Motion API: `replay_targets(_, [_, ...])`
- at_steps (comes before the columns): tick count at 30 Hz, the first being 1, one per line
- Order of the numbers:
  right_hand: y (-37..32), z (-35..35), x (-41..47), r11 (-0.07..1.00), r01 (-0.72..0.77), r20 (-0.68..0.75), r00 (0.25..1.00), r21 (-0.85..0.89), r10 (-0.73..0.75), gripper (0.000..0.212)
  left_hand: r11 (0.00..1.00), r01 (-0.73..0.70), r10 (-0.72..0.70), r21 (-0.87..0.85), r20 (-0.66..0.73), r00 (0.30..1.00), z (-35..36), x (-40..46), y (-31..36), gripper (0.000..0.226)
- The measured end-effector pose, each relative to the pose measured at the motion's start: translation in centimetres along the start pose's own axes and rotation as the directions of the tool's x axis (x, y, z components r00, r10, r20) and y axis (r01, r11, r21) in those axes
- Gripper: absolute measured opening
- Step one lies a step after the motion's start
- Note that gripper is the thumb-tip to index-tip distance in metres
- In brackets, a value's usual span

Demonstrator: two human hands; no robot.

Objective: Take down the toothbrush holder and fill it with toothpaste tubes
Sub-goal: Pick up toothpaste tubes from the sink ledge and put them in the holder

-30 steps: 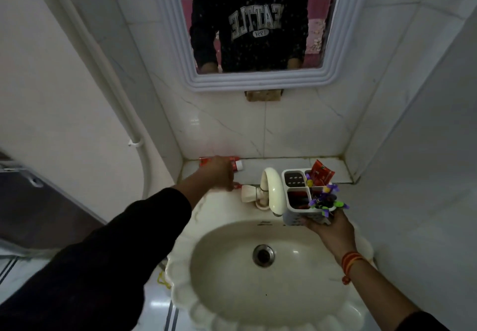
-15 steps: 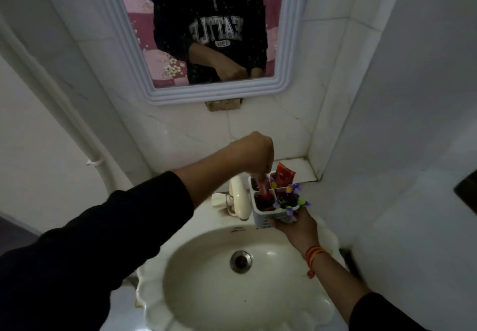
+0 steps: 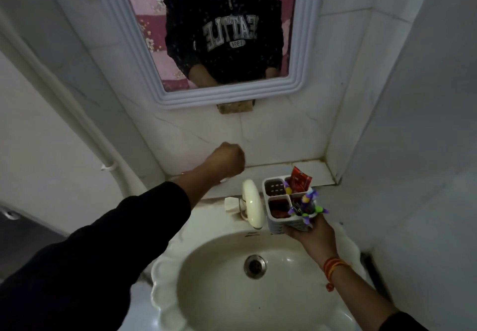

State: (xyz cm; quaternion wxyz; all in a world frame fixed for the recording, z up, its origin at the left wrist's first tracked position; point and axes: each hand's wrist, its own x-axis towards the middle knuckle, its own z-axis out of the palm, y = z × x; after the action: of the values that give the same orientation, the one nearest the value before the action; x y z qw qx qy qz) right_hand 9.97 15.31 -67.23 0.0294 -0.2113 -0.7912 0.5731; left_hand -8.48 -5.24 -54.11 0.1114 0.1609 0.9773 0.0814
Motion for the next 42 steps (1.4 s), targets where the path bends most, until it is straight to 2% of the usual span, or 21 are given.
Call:
replay_targets(4, [1.3, 0.1, 0.9, 0.999, -0.01, 0.029, 1.0, 0.043, 0.009, 0.075, 0.983, 0.128, -0.151, 0.134, 0.177, 0.973, 4.4, 0.6, -5.0, 0.049])
replay_targets(7, [0.7, 0.1, 1.1, 0.998, 0.011, 0.034, 0.999, 0.066, -0.013, 0.081, 0.972, 0.139, -0.158, 0.192, 0.091, 0.983, 7.4, 0.9, -7.3, 0.053])
replay_targets(9, [0.4, 0.3, 1.0, 0.999, 0.02, 0.035, 0.999, 0.046, -0.022, 0.073, 0.962, 0.136, -0.146, 0.237, 0.025, 0.989, 8.0, 0.9, -7.7, 0.048])
replay_targets(11, [0.4, 0.3, 1.0, 0.999, 0.031, 0.023, 0.999, 0.03, -0.031, 0.06, 0.964, 0.103, -0.118, 0.243, 0.047, 0.992, 7.8, 0.7, -7.7, 0.045])
replay_targets(17, [0.7, 0.3, 1.2, 0.999, 0.046, 0.022, 0.999, -0.01, -0.046, 0.057, 0.956, 0.05, -0.072, 0.29, 0.065, 0.995, 7.6, 0.4, -8.0, 0.048])
replay_targets(20, [0.4, 0.2, 1.1, 0.998, 0.057, 0.028, 0.998, -0.013, -0.056, 0.06, 0.981, 0.076, -0.087, 0.18, 0.051, 0.995, 5.6, 0.1, -6.4, 0.055])
replay_targets(22, [0.4, 0.1, 1.1, 0.999, 0.05, 0.043, 0.998, -0.002, -0.05, 0.063, 0.997, 0.026, -0.032, 0.078, 0.088, 0.996, 2.9, -0.1, -4.5, 0.055])
replay_targets(24, [0.2, 0.0, 1.0, 0.999, 0.039, 0.048, 0.998, 0.004, -0.039, 0.062, 0.998, -0.036, 0.031, 0.05, 0.103, 0.994, -0.6, -0.4, -2.2, 0.055])
replay_targets(27, [-0.1, 0.0, 0.8, 0.999, 0.047, 0.029, 0.998, 0.01, -0.047, 0.053, 0.988, -0.132, 0.124, 0.074, 0.104, 0.987, -5.5, -0.9, 2.0, 0.052])
replay_targets(30, [0.1, 0.0, 0.9, 0.998, 0.052, 0.027, 0.998, 0.018, -0.052, 0.055, 0.972, -0.191, 0.157, 0.137, 0.224, 0.962, -7.7, -1.1, 6.4, 0.051])
replay_targets(33, [0.5, 0.2, 1.2, 0.999, 0.044, 0.032, 0.998, 0.029, -0.045, 0.06, 0.968, -0.183, 0.115, 0.172, 0.344, 0.932, -6.5, -0.8, 9.5, 0.049])
replay_targets(35, [0.7, 0.3, 1.4, 0.999, 0.042, 0.033, 0.999, 0.014, -0.043, 0.063, 0.993, -0.081, 0.038, 0.087, 0.411, 0.911, -4.8, -0.4, 10.8, 0.035])
replay_targets(37, [0.5, 0.3, 1.3, 0.998, 0.052, 0.027, 0.998, 0.023, -0.052, 0.064, 1.0, -0.01, 0.002, 0.017, 0.418, 0.909, -3.5, -0.2, 11.4, 0.016])
replay_targets(39, [0.5, 0.4, 1.4, 0.998, 0.051, 0.019, 0.998, 0.029, -0.052, 0.063, 0.994, 0.027, 0.016, -0.108, 0.38, 0.925, -2.9, 0.1, 11.0, 0.014])
replay_targets(42, [0.6, 0.3, 1.4, 0.999, 0.045, 0.025, 0.999, 0.016, -0.045, 0.063, 0.932, 0.16, -0.024, -0.326, 0.383, 0.923, -3.3, 0.6, 9.4, 0.02])
